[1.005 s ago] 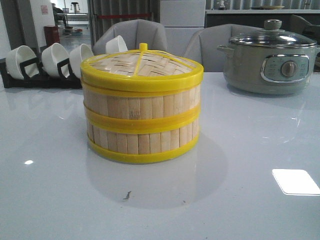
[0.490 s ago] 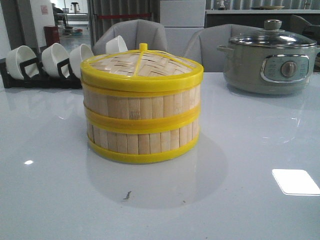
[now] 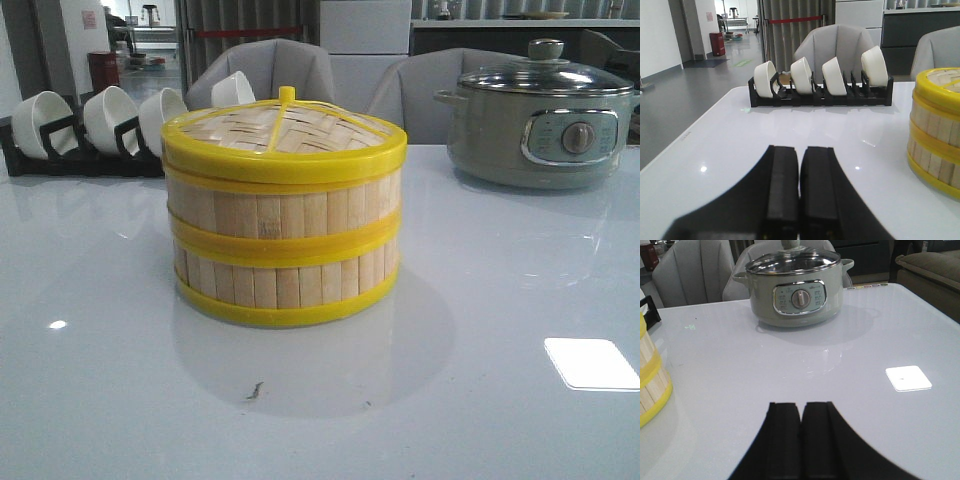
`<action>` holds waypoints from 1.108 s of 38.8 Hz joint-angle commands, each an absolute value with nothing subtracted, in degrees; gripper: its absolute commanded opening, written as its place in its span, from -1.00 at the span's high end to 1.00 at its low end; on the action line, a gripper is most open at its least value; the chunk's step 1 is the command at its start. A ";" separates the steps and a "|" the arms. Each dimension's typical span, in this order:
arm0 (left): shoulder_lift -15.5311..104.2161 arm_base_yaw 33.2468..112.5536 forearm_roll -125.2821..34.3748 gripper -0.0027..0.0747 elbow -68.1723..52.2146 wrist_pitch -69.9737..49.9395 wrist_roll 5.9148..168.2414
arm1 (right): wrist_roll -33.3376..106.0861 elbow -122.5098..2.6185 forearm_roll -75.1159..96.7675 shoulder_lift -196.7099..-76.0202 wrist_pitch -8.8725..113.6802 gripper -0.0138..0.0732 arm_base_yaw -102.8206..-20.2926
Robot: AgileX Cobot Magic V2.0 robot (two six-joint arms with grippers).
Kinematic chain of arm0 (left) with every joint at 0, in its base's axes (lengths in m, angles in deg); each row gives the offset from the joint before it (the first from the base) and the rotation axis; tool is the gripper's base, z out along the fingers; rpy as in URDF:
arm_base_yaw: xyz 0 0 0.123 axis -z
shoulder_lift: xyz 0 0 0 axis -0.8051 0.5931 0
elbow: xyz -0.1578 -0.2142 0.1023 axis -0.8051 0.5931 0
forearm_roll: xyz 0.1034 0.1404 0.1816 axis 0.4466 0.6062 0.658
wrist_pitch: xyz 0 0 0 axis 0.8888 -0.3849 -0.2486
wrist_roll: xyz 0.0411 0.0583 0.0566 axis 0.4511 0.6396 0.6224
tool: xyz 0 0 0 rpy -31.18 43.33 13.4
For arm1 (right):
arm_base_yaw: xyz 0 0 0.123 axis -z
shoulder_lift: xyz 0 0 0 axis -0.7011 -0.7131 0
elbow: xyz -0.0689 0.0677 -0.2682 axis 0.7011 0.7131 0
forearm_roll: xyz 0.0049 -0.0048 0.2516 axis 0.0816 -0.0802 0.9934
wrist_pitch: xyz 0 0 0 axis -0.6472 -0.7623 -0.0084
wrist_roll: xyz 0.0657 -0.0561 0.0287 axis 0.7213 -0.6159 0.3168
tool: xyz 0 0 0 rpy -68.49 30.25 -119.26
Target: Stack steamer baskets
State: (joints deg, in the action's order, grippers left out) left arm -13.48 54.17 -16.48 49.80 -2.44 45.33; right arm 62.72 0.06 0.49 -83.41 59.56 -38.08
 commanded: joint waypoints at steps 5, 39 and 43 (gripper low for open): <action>-14.19 54.09 -17.03 0.71 49.74 2.40 45.21 | 62.35 1.28 -0.25 -76.67 61.08 0.56 -37.66; -14.19 54.09 -17.03 0.71 49.74 2.40 45.21 | 61.73 1.33 0.14 -76.19 60.20 0.56 -37.66; -14.19 54.09 -17.03 0.71 49.74 2.40 45.21 | 61.55 1.33 0.14 -76.19 60.15 0.56 -37.66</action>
State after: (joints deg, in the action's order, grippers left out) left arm -13.48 54.17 -16.48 49.80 -2.44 45.33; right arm 62.19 2.20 0.49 -77.40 55.21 -38.08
